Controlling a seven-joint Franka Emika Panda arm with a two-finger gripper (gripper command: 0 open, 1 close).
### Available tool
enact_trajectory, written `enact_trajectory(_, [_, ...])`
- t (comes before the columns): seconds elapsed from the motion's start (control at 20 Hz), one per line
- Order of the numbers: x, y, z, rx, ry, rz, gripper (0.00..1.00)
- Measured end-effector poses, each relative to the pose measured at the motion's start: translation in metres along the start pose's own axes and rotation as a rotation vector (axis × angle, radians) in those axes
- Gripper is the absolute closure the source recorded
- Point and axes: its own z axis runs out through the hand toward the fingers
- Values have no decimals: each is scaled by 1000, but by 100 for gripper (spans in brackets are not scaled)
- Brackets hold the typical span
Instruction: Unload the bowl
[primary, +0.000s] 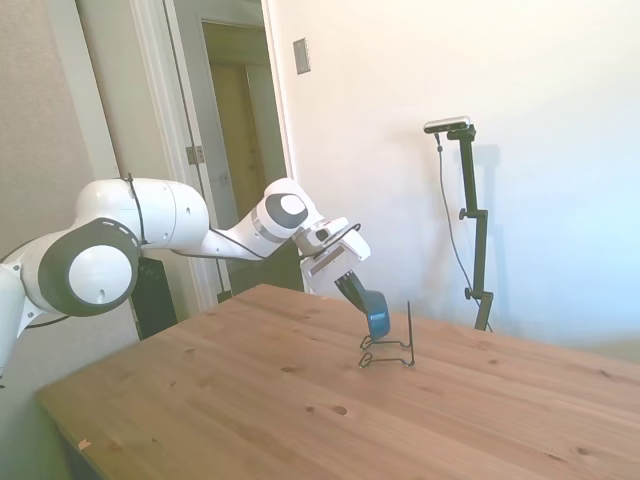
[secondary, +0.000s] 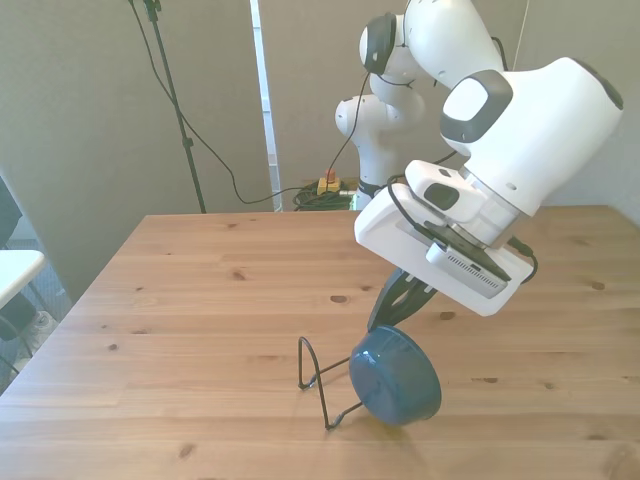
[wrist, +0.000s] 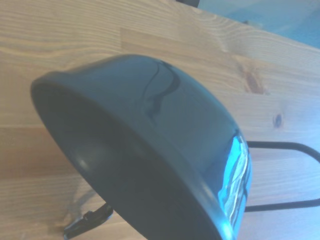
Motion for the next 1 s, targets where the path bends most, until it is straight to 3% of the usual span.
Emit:
enact_trajectory(0.65, [-33,-30,-54,108,-1,-57,100])
enact_trajectory(1.0, [-72,-53,-80,253,-60,-108,100])
